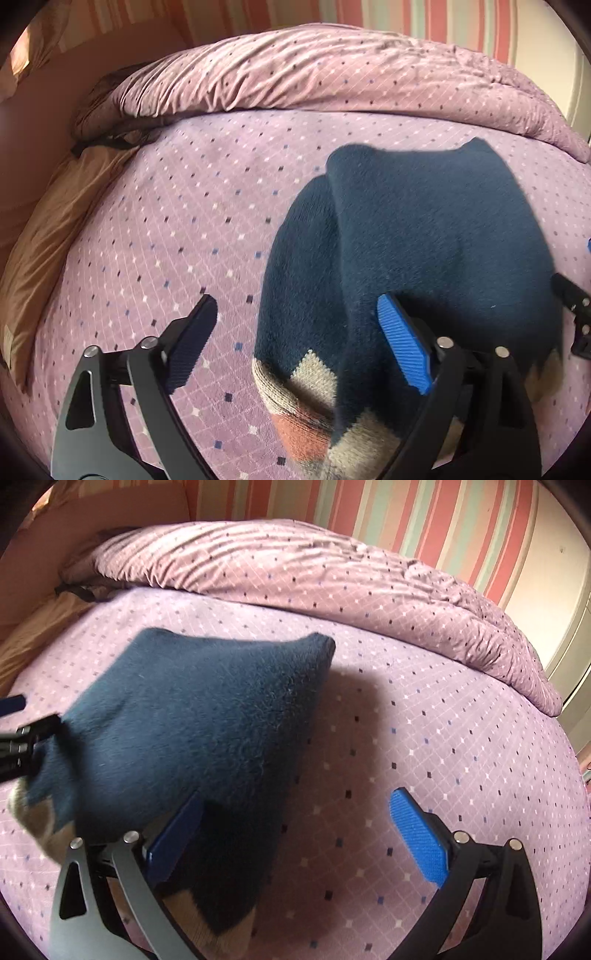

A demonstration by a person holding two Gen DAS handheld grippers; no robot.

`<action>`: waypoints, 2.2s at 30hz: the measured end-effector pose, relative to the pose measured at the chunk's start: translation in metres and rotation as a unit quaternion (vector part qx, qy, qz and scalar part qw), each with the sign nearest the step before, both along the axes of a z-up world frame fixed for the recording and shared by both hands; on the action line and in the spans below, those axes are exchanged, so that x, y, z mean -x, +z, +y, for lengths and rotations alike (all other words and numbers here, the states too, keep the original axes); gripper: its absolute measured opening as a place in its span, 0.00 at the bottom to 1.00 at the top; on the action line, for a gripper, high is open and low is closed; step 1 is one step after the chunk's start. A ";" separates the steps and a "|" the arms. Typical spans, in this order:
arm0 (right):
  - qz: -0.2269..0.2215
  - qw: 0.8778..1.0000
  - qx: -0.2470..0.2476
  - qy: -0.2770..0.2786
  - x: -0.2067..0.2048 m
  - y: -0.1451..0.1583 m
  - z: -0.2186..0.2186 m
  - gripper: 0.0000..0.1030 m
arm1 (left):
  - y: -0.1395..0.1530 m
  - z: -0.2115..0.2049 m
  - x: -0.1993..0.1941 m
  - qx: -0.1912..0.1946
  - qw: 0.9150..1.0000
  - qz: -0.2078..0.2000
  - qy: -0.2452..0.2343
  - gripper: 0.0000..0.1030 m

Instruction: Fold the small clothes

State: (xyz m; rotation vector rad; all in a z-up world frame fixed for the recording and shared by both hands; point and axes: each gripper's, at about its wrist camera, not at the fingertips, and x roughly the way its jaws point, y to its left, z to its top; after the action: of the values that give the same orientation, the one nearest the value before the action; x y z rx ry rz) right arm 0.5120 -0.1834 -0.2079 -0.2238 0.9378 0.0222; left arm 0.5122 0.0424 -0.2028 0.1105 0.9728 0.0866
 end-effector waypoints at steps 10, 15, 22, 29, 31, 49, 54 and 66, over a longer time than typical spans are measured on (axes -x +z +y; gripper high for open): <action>0.012 0.998 -0.060 -0.003 -0.004 0.007 -0.016 0.98 | -0.011 0.015 0.005 0.024 1.000 -0.007 0.012 0.97; 0.021 0.991 -0.128 -0.016 0.013 0.004 -0.039 0.98 | 0.002 0.042 0.039 0.133 0.991 -0.002 0.007 0.97; 0.035 0.989 -0.140 -0.013 0.027 -0.002 -0.054 0.98 | -0.015 0.057 0.066 0.274 0.960 0.056 -0.012 0.97; 0.041 0.988 -0.151 0.001 0.035 0.000 -0.052 0.98 | -0.047 0.074 0.048 0.369 0.924 0.089 0.033 0.97; 0.041 0.988 -0.148 0.007 0.034 0.001 -0.050 0.98 | -0.053 0.073 0.041 0.386 0.917 0.098 0.029 0.97; 0.066 0.984 -0.162 0.023 0.029 -0.014 -0.042 0.98 | -0.052 0.046 0.030 0.394 0.913 0.103 -0.016 0.76; 0.079 0.979 -0.185 0.019 0.029 -0.024 -0.043 0.98 | -0.055 0.054 0.036 0.396 0.913 0.097 -0.006 0.67; 0.145 0.913 -0.380 -0.040 0.010 -0.060 -0.068 0.98 | -0.038 0.042 0.035 0.354 0.932 0.074 -0.013 0.50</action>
State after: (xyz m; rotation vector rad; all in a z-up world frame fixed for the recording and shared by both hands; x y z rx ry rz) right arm 0.5015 -0.2514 -0.2676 0.5575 1.1652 0.3474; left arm 0.4772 0.0845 -0.2410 -0.5427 1.1020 -0.3030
